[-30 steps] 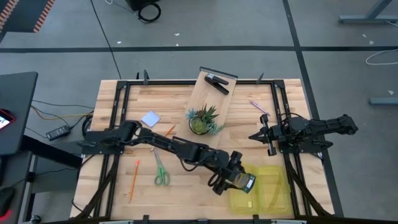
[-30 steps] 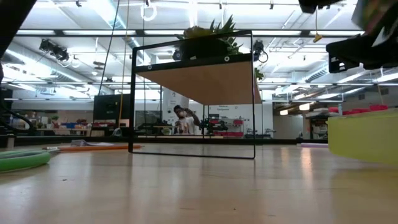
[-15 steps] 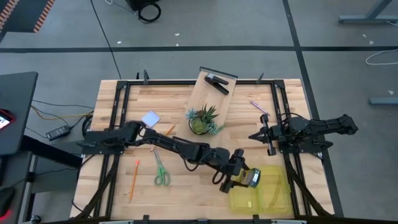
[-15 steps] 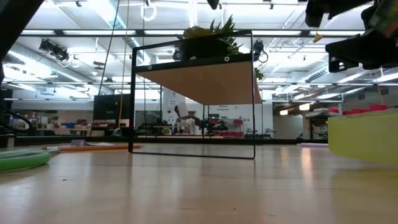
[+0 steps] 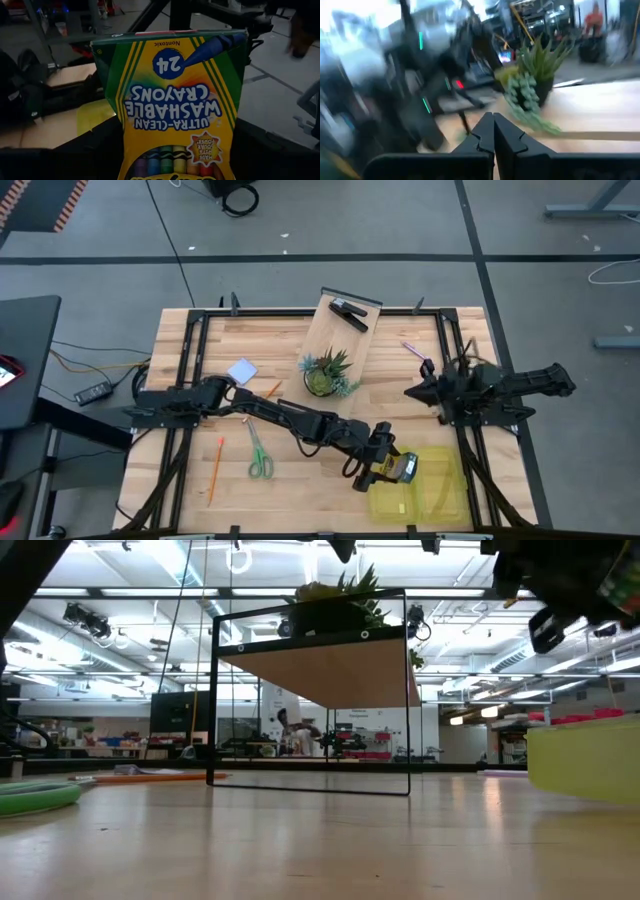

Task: Pack school essentials
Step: Put the yellow crayon box into the yellow supply box

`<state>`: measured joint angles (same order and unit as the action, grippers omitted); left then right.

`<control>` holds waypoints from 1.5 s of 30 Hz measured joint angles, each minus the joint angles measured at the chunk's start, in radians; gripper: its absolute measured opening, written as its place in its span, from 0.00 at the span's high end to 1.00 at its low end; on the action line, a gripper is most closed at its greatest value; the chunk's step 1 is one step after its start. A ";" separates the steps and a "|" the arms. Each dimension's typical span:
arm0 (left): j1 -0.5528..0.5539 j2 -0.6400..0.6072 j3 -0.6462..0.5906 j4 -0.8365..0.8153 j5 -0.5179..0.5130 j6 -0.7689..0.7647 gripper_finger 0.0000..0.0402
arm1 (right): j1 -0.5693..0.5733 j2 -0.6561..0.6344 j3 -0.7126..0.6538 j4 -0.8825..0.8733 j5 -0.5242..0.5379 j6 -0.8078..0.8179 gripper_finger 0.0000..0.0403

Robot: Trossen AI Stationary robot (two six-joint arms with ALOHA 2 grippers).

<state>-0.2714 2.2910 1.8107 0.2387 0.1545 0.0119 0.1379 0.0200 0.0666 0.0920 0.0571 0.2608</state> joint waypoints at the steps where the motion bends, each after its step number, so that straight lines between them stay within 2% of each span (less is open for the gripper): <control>1: -0.003 0.001 0.000 -0.003 -0.001 0.000 0.28 | 0.000 0.000 0.019 -0.001 0.012 0.108 0.98; 3: -0.009 0.002 0.000 -0.015 -0.001 0.001 0.28 | 0.000 0.000 0.064 -0.022 0.040 0.269 0.98; 5: -0.013 0.018 0.003 -0.013 -0.014 0.007 0.28 | 0.000 0.001 0.106 -0.029 0.045 0.348 0.98; 9: -0.015 0.049 0.000 -0.045 -0.021 0.001 0.28 | 0.002 0.010 0.164 -0.012 0.010 0.368 0.98; 15: -0.012 0.075 0.000 -0.070 -0.030 -0.025 0.28 | 0.002 0.029 0.200 0.024 0.013 0.378 0.98; 23: -0.039 0.075 0.000 -0.047 -0.031 -0.161 0.28 | 0.002 0.054 0.204 0.021 0.154 0.642 0.98; 26: -0.057 0.075 0.000 -0.037 -0.047 -0.148 0.28 | 0.002 0.067 0.204 0.023 0.187 0.650 0.98; 32: -0.085 0.085 0.001 -0.029 -0.018 0.143 0.28 | 0.002 0.096 0.204 0.022 0.233 0.619 0.98; 34: -0.092 0.098 0.002 0.002 -0.014 0.189 0.28 | 0.002 0.103 0.204 0.022 0.240 0.619 0.98; 38: -0.093 0.125 0.001 0.077 -0.039 0.145 0.28 | 0.002 0.119 0.204 0.042 0.263 0.612 0.98; 45: -0.088 0.118 0.025 0.062 -0.050 0.094 0.28 | 0.002 0.149 0.204 0.110 0.265 0.573 0.98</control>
<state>-0.3590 2.4092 1.8353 0.3010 0.1048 0.1057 0.1402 0.1689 0.2707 0.2016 0.3224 0.8335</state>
